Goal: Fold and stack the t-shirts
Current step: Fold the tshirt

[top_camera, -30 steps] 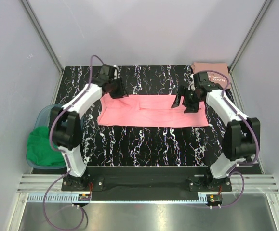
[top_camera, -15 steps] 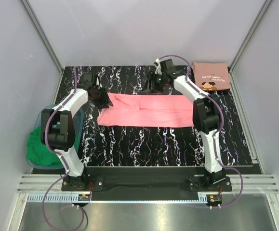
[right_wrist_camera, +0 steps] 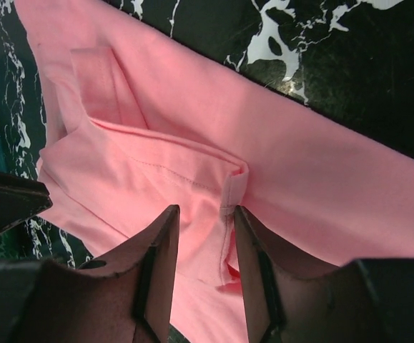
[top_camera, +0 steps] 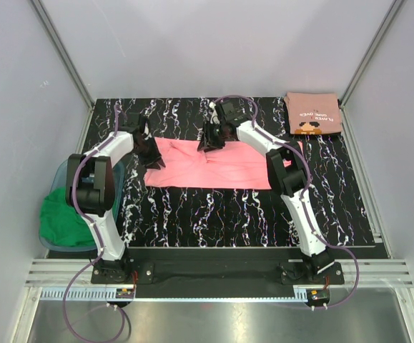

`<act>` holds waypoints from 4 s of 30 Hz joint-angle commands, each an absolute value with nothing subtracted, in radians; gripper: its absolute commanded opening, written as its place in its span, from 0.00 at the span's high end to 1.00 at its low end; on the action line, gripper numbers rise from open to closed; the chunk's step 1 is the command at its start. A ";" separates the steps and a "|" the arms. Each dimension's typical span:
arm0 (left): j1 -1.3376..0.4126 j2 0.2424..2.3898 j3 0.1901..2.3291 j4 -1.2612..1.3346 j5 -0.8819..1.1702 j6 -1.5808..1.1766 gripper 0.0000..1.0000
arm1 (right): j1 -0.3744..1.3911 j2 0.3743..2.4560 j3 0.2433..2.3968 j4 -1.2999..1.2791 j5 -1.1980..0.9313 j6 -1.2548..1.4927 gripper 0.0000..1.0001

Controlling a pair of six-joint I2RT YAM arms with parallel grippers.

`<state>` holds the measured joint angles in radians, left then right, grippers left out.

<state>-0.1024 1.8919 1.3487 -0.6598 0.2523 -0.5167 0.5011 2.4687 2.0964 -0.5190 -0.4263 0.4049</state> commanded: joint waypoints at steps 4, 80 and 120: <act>-0.097 1.890 1.376 -0.649 0.230 -0.525 0.71 | 0.499 2.476 2.152 -0.515 -0.348 0.397 0.57; -0.202 1.620 1.347 -0.641 0.003 -0.627 0.48 | 0.451 2.134 2.048 -0.949 0.186 0.169 0.04; -0.339 2.388 2.088 -1.030 -0.311 -1.163 0.07 | 0.431 1.567 1.420 -0.849 0.075 0.291 0.00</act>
